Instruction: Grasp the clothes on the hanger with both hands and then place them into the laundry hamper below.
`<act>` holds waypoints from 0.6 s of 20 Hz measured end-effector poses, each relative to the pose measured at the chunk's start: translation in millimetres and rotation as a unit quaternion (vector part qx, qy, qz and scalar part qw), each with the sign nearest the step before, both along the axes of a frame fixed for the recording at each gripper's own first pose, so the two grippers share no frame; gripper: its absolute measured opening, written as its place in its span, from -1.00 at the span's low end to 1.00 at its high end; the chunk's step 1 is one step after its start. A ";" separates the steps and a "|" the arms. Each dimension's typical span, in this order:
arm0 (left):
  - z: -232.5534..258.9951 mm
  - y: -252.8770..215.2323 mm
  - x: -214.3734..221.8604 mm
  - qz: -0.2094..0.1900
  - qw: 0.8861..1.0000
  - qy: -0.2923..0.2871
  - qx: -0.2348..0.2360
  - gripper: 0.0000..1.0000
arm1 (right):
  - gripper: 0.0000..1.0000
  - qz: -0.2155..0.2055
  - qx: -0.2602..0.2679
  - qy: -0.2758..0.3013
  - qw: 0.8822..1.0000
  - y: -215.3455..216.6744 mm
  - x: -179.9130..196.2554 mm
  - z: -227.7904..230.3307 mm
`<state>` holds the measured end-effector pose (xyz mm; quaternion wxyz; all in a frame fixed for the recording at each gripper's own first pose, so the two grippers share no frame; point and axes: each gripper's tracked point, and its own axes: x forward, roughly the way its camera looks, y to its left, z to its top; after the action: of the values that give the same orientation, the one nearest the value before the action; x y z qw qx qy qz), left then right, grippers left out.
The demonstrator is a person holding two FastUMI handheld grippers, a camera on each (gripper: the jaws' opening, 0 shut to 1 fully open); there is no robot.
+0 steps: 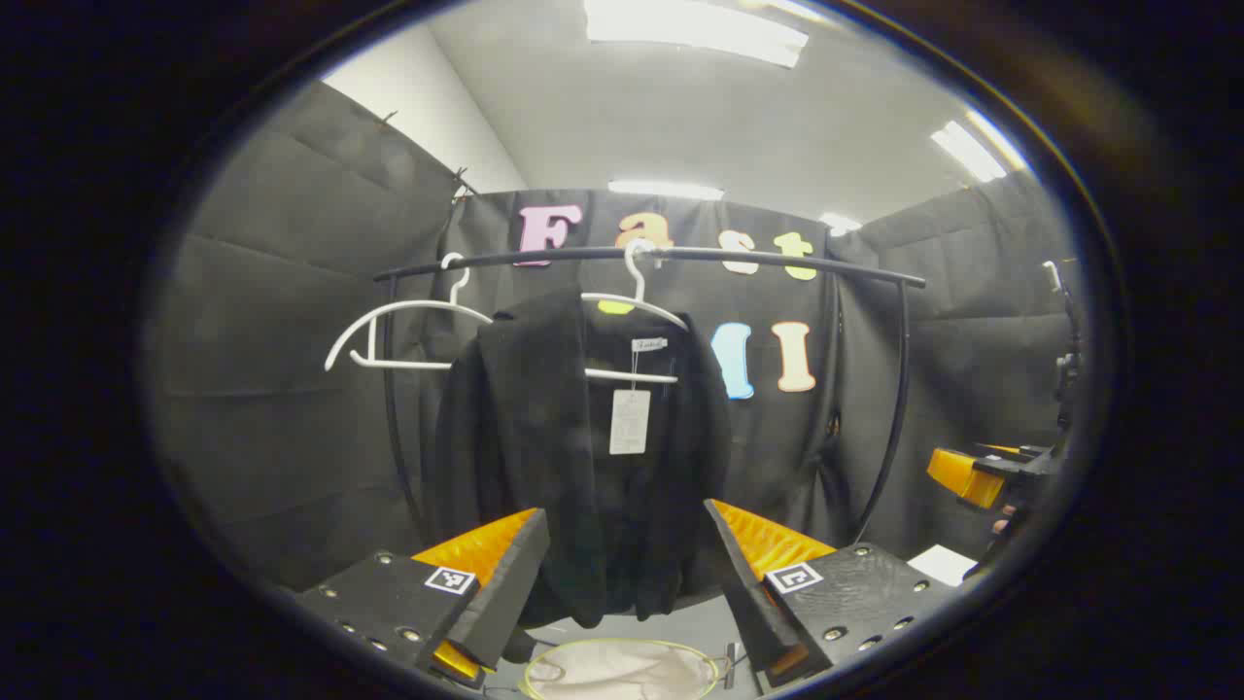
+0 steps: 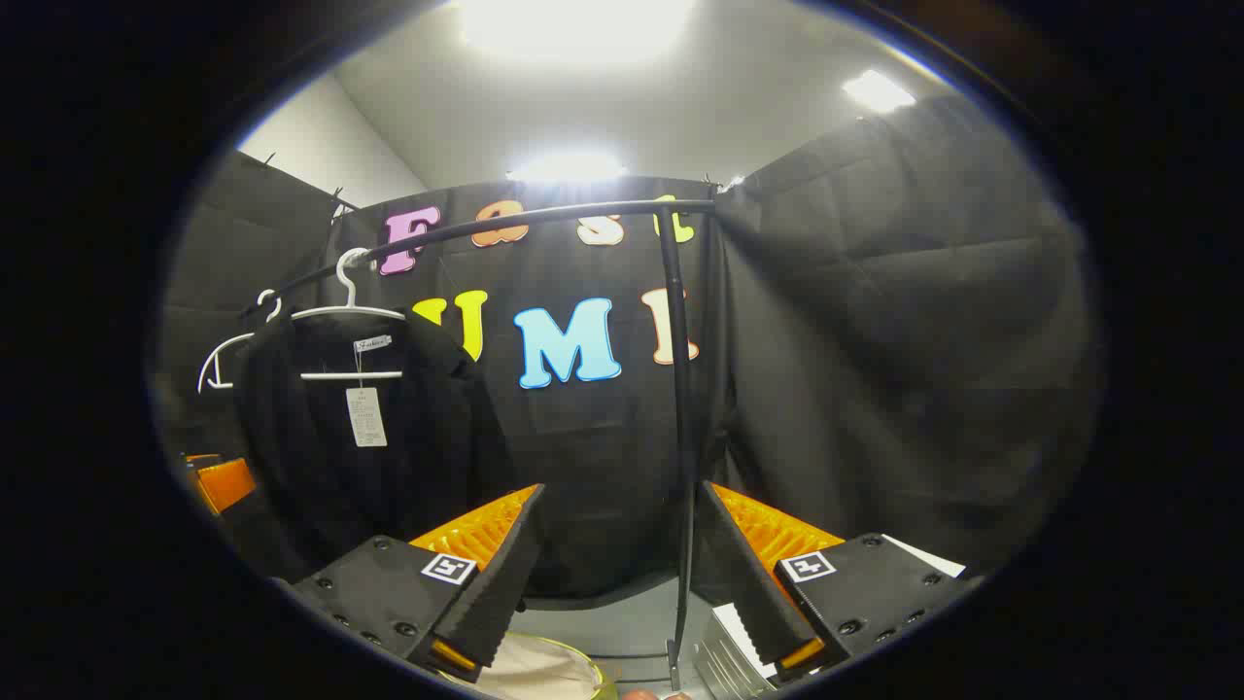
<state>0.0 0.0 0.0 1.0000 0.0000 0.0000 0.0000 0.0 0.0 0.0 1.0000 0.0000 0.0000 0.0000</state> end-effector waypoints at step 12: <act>18.8 10.6 -16.7 0.017 0.999 -0.039 -0.013 0.83 | 0.95 0.020 -0.002 0.001 1.000 17.3 -3.4 -0.7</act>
<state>-16.7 10.6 18.8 0.9990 -0.0130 -0.0393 0.0170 -3.4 17.3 -0.7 0.9998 -0.0019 0.0010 0.0202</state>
